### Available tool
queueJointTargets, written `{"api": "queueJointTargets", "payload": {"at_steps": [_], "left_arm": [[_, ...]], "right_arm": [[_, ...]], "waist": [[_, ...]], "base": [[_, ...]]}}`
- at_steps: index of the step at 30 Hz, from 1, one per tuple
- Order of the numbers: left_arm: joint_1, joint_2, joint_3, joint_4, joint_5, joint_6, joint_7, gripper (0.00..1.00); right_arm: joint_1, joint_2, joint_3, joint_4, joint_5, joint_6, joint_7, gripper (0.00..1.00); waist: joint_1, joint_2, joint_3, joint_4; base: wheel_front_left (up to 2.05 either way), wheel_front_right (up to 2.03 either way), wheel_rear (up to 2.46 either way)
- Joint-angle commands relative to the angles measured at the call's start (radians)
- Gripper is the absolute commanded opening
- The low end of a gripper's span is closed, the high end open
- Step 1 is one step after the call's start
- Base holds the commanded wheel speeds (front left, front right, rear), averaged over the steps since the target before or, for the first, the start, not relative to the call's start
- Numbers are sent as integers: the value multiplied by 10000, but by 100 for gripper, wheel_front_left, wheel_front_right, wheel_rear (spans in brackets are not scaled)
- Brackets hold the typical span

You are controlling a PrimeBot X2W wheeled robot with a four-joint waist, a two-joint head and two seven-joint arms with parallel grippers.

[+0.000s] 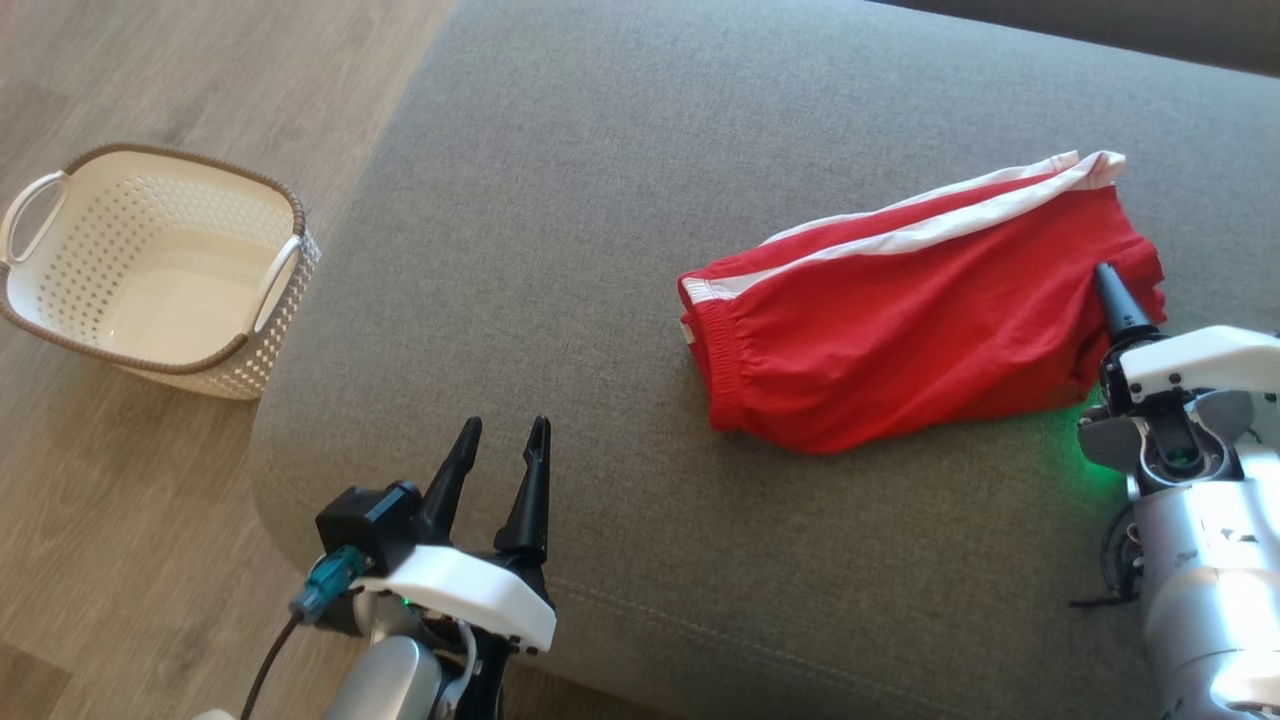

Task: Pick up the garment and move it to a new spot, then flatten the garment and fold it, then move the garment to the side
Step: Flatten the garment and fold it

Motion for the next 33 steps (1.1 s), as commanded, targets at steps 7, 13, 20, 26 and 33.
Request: {"api": "queueJointTargets", "payload": {"at_steps": [7, 13, 20, 26, 33], "left_arm": [[-433, 24, 199, -320, -93, 141, -91, 100], [-485, 24, 175, -356, -107, 173, -91, 100], [-522, 24, 146, -351, -127, 196, -91, 100], [-565, 24, 128, -320, -168, 210, -91, 100], [-454, 24, 165, -247, -156, 230, -91, 100]], "right_arm": [[-281, 129, 420, -20, -56, 10, -16, 100], [-377, 63, 554, 78, -78, 10, -91, 100], [-517, -27, 919, 256, -385, 10, -288, 75], [-491, -97, 1135, 258, -500, 10, -687, 0], [-232, -255, 1461, 15, -783, 10, -1542, 0]], "waist": [[0, 0, 170, 97], [0, 0, 256, 135], [0, 0, 274, 103], [0, 0, 189, 36], [0, 0, -117, -165]], "base": [[0, 0, 0], [0, 0, 0], [0, 0, 0], [0, 0, 0], [0, 0, 0]]}}
